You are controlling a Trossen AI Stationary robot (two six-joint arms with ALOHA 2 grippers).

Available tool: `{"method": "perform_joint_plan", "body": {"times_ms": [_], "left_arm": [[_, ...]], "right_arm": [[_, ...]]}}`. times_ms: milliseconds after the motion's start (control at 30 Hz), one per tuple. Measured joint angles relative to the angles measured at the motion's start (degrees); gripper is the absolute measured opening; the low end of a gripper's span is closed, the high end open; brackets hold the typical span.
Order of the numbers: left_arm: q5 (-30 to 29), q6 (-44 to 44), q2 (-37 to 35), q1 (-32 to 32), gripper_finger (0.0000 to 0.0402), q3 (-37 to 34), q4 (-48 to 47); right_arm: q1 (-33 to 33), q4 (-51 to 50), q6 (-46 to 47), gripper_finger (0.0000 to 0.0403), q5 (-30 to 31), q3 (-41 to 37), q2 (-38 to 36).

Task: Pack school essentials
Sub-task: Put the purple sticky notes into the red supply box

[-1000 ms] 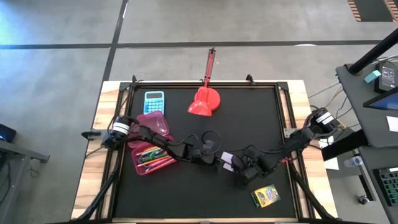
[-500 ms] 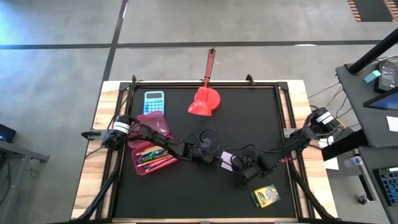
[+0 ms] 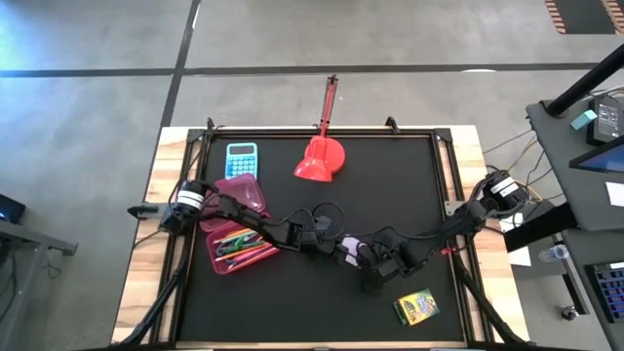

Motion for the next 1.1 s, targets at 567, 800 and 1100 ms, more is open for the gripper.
{"method": "perform_joint_plan", "body": {"times_ms": [567, 800, 1100], "left_arm": [[-0.7, 0.17, 1.9, -0.05, 0.0157, 0.94, 3.81], [-0.31, 0.17, 1.77, -0.02, 0.0148, 0.94, 3.89], [3.7, 0.63, 1.53, -0.04, 0.0065, 0.94, 3.93]], "right_arm": [[-2.03, 3.98, -0.29, 0.0146, 0.77, -0.11, 0.15], [-2.03, 3.88, -0.17, 0.0146, 0.72, -0.11, 0.13], [-1.92, 3.29, -0.16, 0.0146, -1.47, -0.02, 0.04]]}}
